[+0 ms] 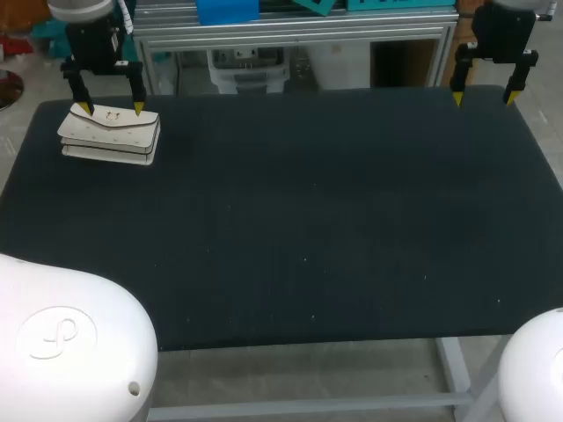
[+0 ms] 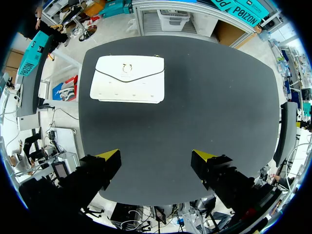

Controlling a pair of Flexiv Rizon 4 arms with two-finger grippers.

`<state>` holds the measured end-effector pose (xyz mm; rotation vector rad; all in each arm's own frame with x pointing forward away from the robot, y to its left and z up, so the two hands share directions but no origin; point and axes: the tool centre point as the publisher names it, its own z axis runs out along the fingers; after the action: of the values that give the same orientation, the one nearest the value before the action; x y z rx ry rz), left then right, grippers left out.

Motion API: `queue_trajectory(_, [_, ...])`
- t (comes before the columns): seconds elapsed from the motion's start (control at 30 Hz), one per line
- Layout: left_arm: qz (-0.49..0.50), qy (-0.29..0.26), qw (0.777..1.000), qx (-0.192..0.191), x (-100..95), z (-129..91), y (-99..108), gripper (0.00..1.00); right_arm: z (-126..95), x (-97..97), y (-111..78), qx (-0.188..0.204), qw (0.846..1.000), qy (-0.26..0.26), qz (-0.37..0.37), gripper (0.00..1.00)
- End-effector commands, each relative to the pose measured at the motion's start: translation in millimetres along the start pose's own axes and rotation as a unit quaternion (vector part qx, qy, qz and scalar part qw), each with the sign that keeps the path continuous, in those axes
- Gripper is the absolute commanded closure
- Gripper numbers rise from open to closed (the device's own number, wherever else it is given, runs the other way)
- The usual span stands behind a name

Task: Pick up the bag, open it, inspect its contents, close it, and place it on the opposite side

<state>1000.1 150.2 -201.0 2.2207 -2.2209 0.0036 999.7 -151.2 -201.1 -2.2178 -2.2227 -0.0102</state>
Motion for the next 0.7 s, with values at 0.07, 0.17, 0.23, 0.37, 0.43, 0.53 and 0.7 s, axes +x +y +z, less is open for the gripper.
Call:
queue_trajectory(0.07, [0.0, -0.001, 1.0, 0.0, 0.2, -0.5, 0.0, 0.0, -0.6, 0.7, 0.2, 0.001, 1.0, -0.001, 0.0, 0.0])
queue_trajectory(0.17, [0.0, -0.001, 1.0, 0.0, 0.2, -0.5, 0.0, 0.0, -0.6, 0.7, 0.2, 0.001, 1.0, -0.001, 0.0, 0.0])
queue_trajectory(0.23, [0.0, -0.001, 1.0, 0.0, 0.2, -0.5, 0.0, 0.0, -0.6, 0.7, 0.2, 0.001, 1.0, -0.001, 0.0, 0.0])
queue_trajectory(0.37, [0.0, -0.001, 1.0, 0.0, 0.2, -0.5, 0.0, 0.0, -0.6, 0.7, 0.2, 0.001, 1.0, -0.001, 0.0, 0.0])
queue_trajectory(0.43, [0.0, -0.001, 1.0, 0.0, 0.2, -0.5, 0.0, 0.0, -0.6, 0.7, 0.2, 0.001, 1.0, -0.001, 0.0, 0.0])
queue_trajectory(0.53, [0.02, 0.037, 0.999, -0.005, -4.3, 0.0, -2.0, 0.0, 0.4, 4.9, 0.8, -0.025, 0.999, 0.019, -0.042, 0.0])
queue_trajectory(0.7, [0.038, 0.121, 0.992, 0.014, -20.6, 1.1, 1.9, 0.0, 3.7, 22.0, -3.6, -0.109, 0.976, 0.058, -0.182, 0.0])
